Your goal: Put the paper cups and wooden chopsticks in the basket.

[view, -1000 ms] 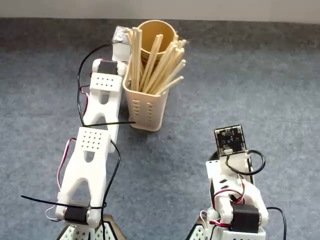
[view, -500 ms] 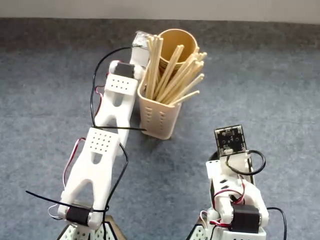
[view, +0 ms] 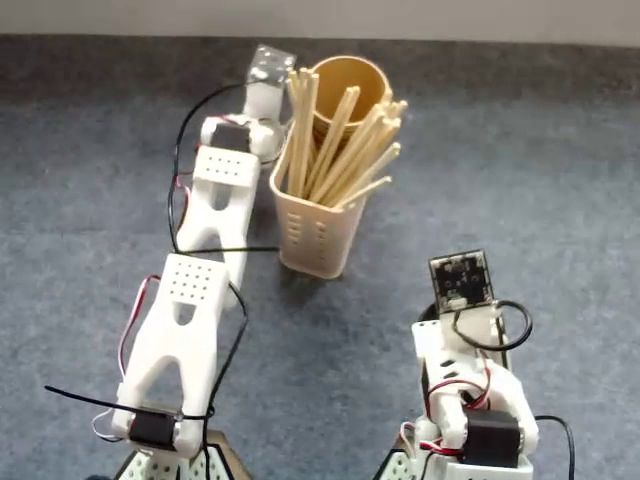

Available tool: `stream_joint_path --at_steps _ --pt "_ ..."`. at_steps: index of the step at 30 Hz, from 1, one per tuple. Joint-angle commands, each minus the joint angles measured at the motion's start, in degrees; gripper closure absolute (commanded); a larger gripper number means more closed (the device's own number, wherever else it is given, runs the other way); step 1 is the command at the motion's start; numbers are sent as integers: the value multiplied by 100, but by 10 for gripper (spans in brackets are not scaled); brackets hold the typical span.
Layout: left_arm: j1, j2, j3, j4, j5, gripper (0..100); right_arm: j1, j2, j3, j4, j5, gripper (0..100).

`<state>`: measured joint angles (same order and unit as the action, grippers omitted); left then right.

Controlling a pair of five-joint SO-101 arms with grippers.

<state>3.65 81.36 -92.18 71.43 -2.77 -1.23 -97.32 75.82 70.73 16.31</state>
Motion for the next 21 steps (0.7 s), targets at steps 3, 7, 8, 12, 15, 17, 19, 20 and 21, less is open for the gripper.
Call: stream_joint_path --at_steps 3,7,8,12,15,17,19,20,21 --pt "-154 4 127 -281 -44 787 -40 -4 -22 -31 70 811" --pt "-207 189 567 -765 -26 787 -40 -4 -22 -22 70 811" --pt "-207 207 611 -791 -26 792 -40 -4 -22 -22 70 811" --pt "-189 224 646 -774 -26 914 -40 -4 -22 -22 70 811" --pt "-180 224 646 -765 -26 989 -40 -4 -22 -22 70 811" --pt "-180 215 629 -765 -26 993 -40 -4 -22 -22 70 811" --pt "-189 207 629 -695 -26 993 -40 -4 -22 -22 70 811" --pt "-207 207 620 -580 -9 993 -40 -4 -22 -22 70 811" --pt "-215 198 620 -431 -9 993 -40 -4 -22 -22 70 811"
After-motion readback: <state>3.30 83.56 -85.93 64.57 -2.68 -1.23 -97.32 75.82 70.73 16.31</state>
